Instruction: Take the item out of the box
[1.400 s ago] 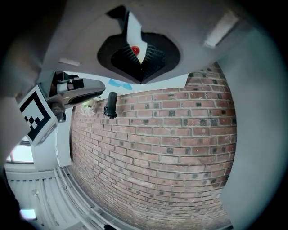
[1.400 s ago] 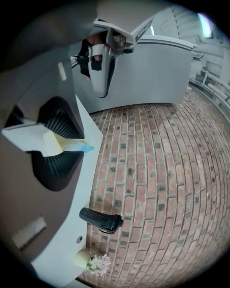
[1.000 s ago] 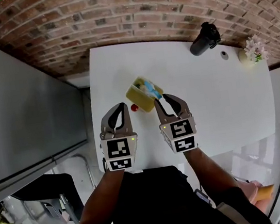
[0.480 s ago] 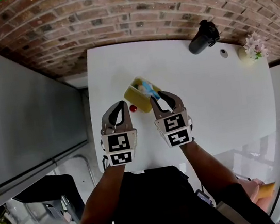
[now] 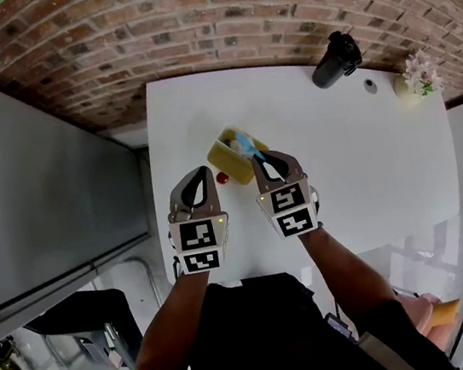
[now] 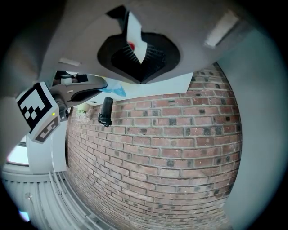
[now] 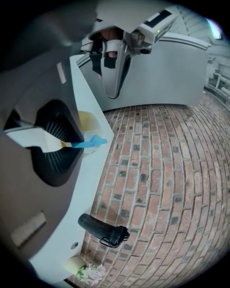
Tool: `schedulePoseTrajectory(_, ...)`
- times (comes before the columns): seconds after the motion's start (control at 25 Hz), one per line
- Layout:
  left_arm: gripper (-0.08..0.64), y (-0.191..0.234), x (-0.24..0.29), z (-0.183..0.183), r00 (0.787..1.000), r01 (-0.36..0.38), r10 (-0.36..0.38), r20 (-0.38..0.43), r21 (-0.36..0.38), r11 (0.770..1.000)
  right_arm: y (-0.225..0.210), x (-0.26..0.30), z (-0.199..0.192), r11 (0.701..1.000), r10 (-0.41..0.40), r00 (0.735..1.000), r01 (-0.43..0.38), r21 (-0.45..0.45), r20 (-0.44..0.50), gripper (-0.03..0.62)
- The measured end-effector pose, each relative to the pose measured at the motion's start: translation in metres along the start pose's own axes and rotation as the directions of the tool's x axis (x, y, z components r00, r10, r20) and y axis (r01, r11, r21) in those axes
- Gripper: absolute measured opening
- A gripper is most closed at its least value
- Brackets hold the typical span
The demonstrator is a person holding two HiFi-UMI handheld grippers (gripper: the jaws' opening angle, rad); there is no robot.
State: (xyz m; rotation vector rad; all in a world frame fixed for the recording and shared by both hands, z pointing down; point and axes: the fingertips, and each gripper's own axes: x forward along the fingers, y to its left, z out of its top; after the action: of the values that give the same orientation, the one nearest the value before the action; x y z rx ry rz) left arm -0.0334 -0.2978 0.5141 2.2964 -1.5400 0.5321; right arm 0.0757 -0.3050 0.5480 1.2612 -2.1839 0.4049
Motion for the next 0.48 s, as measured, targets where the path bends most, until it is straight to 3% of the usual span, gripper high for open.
schedulePoseTrajectory(0.48,0.005,-0.008,-0.021,0.014,0.998,0.037,-0.038,0.049,0.017,0.999,0.003,-0.037,0.031,0.997,-0.079,0.993,0.078,0.015,0.090,0.025)
